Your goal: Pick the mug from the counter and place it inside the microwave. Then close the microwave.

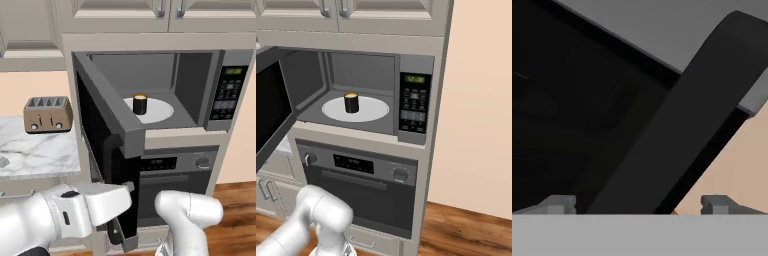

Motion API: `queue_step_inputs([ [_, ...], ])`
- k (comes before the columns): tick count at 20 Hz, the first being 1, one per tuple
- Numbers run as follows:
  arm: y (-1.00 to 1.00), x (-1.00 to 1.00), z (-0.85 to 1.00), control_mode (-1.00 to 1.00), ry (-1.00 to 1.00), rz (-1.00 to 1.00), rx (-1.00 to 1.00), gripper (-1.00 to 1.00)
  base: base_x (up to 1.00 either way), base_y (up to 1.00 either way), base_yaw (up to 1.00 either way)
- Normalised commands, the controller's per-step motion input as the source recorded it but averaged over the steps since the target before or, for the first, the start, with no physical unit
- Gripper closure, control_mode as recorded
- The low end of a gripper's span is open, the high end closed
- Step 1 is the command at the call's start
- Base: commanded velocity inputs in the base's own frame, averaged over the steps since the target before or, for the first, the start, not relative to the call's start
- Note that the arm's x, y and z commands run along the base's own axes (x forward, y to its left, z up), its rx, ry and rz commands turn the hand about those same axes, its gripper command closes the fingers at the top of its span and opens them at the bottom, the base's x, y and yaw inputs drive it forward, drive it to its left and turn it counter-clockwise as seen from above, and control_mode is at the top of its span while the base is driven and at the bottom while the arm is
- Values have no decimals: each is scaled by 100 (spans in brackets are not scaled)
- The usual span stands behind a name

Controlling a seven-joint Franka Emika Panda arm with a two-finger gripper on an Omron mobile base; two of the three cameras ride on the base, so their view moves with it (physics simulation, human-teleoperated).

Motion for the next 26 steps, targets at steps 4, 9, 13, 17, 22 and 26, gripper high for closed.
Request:
queue_step_inputs([
  [4,-88,0,23,-100,6,8,11,-100,0,0,0],
  [9,-89,1,13,-100,4,6,11,-100,0,0,0],
  [13,-89,26,0,-100,0,4,8,-100,0,0,0],
  [17,-86,58,0,-100,0,2,5,-100,0,0,0],
  [22,-87,73,0,-100,1,2,4,-100,0,0,0],
  [26,-83,69,0,-100,0,2,4,-100,0,0,0],
])
